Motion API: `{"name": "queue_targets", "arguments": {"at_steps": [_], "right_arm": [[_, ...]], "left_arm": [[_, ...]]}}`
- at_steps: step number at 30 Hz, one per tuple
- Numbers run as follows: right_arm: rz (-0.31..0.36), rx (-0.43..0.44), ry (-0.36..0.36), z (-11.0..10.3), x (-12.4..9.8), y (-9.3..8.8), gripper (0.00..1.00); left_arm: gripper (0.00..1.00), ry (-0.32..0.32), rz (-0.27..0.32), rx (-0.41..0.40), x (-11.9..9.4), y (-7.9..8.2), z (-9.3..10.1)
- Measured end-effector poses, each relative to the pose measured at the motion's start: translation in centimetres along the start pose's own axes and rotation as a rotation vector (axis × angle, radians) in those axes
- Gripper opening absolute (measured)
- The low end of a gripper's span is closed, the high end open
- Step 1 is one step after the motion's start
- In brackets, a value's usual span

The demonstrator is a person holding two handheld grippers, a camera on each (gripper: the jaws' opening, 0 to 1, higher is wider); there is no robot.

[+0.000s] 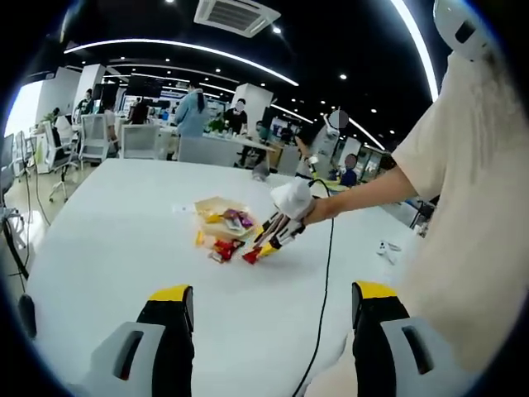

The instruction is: Place the target food into the container with the food tongs after gripping and lifting it, then release it inside without dropping or visibly crushing the food.

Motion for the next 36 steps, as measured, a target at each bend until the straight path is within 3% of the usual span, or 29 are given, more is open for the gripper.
{"name": "queue_targets", "arguments": {"at_steps": [10,12,31,34,36], "right_arm": [[0.005,0.094,-0.076,-0.9,-0.5,-0.6,0.25],[-0.006,0.164,-0.135,-0.8,-0.7,-1.1,0.25],[0.016,0.317,-0.26,-3.0,-1.8,-2.3,0.25],[0.036,0.378,-0.278,-3.3,-2.1,-2.4,0.25],[0.03,0.367,-0.283,-3.3,-2.1,-2.6,0.25]], "left_arm": [[0.78,-0.026,0.007,0.014,0.0,0.4,0.1],[0.78,-0.033,0.008,0.016,0.0,0.4,0.1],[0.78,-0.122,-0.002,0.051,0.5,0.9,0.6],[0.78,-0.127,-0.001,0.053,0.4,1.0,0.7],[0.78,-0.132,0.002,0.049,0.3,1.0,0.7]]}}
Point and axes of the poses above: the point that each gripper's makers call its tool centre point, and the gripper's own axes: x roughly forward along the fingers, z roughly to its right, y roughly out of its top, the point moved 1 cm from there along -x, roughly backward along the fingers, and after that the axes turned 10 degrees about z, right-handed, at the moved point
